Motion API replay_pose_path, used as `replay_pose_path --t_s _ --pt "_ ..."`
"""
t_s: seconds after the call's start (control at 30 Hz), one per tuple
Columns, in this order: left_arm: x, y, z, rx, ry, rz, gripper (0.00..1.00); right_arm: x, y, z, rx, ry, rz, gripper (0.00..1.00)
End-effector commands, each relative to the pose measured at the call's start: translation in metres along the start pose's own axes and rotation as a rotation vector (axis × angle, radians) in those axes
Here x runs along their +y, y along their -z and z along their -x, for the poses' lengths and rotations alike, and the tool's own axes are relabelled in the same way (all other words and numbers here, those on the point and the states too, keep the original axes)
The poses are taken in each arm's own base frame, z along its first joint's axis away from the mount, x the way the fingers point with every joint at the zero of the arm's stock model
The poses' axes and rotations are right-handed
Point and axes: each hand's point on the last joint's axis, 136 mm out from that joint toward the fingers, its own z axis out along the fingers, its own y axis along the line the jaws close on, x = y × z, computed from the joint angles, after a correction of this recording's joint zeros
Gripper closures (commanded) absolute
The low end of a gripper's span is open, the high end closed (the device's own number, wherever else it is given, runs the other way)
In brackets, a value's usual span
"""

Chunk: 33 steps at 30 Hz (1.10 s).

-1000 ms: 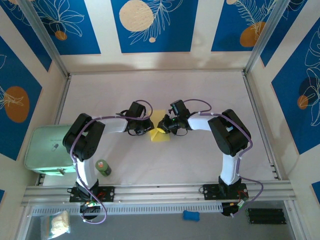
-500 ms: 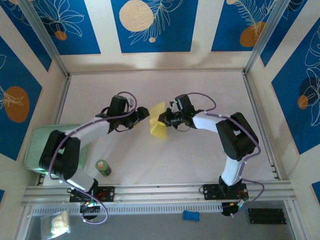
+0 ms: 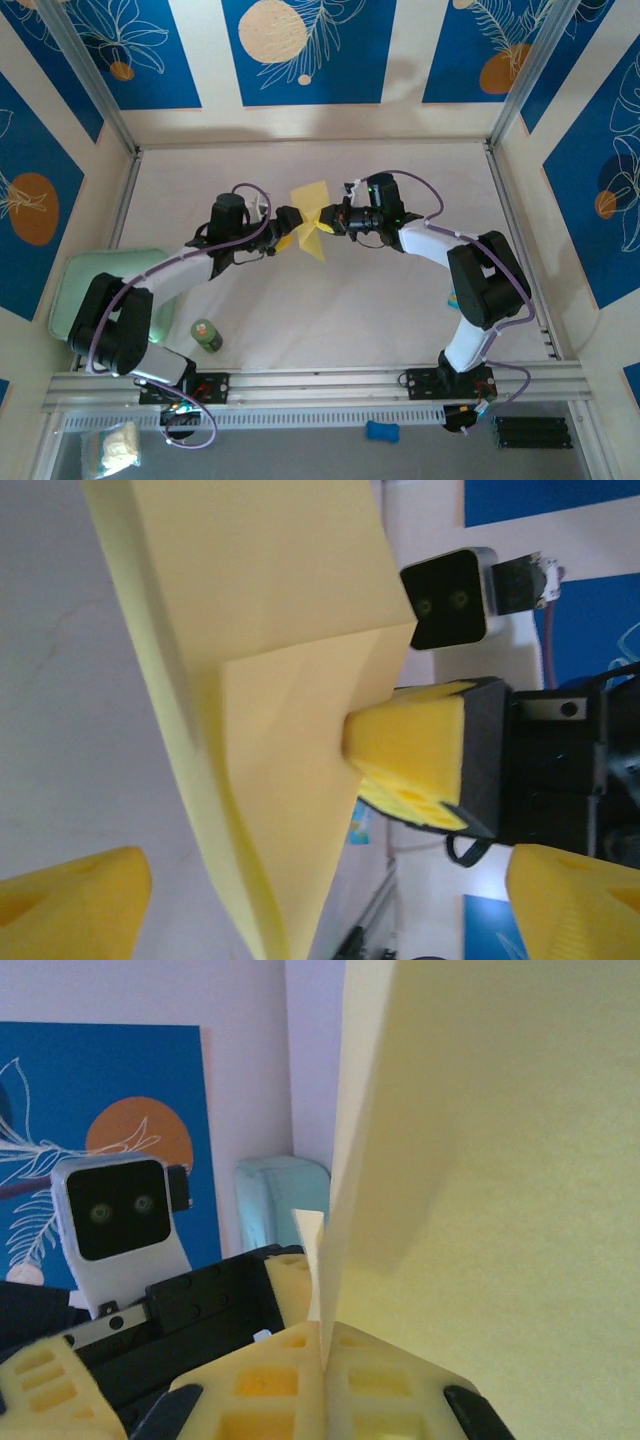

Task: Fold a paper plane with a square sheet of paper (pick it up from the middle)
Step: Turn over the paper at the center of the table.

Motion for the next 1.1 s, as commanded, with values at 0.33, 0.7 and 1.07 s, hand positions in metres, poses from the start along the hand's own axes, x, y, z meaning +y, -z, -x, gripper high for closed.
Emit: replay_pose_path --t_s 0.33,0.7,1.07 --pt "-0.019 -0.015 -0.005 0.051 0.035 -0.146 0.41 0.019 0.005 0.0 0.036 -0.006 0.077 0.97" --pt "-0.005 -0.017 -0.006 0.045 0.042 -0.088 0.6 0.002 0.004 0.002 0.033 -0.044 0.052 0.93" --pt "-0.005 -0.018 -0.004 0.044 0.054 -0.08 0.84 -0.011 0.003 0.001 0.021 -0.087 0.024 0.88"
